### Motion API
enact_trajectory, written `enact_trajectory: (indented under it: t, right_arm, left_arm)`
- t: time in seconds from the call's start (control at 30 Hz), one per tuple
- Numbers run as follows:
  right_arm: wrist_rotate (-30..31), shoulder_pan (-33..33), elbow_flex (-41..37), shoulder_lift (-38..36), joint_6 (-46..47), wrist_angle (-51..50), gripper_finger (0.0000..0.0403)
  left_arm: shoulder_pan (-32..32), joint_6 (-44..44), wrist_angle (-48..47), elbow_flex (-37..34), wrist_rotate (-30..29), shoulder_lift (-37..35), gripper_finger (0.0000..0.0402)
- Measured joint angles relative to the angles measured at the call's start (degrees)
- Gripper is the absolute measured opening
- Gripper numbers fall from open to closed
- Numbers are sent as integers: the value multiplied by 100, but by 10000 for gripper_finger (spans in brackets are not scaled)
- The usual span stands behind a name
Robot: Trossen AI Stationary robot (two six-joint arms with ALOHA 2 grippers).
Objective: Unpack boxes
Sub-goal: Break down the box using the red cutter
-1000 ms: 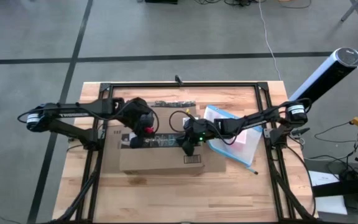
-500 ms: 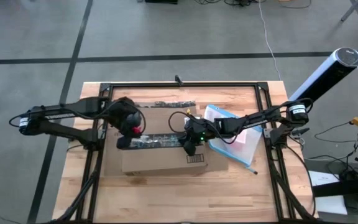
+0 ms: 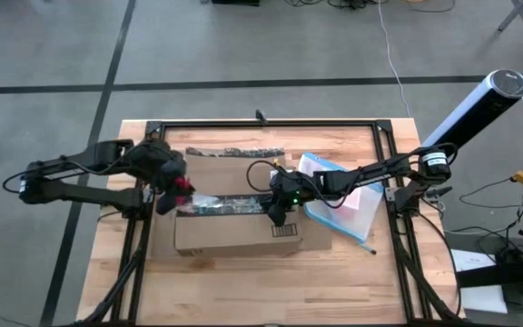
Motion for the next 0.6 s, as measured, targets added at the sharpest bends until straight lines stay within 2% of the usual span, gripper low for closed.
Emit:
enact_trajectory:
  t: [0.2, 0.6]
  right_arm:
    - [2, -61, -26, 0, 6, -33, 0]
    - [-270, -281, 246, 35, 93, -103, 0]
  left_arm:
    - [-2, 75, 239, -6, -192, -79, 29]
    - [-4, 473, 2198, -11, -288, 776, 29]
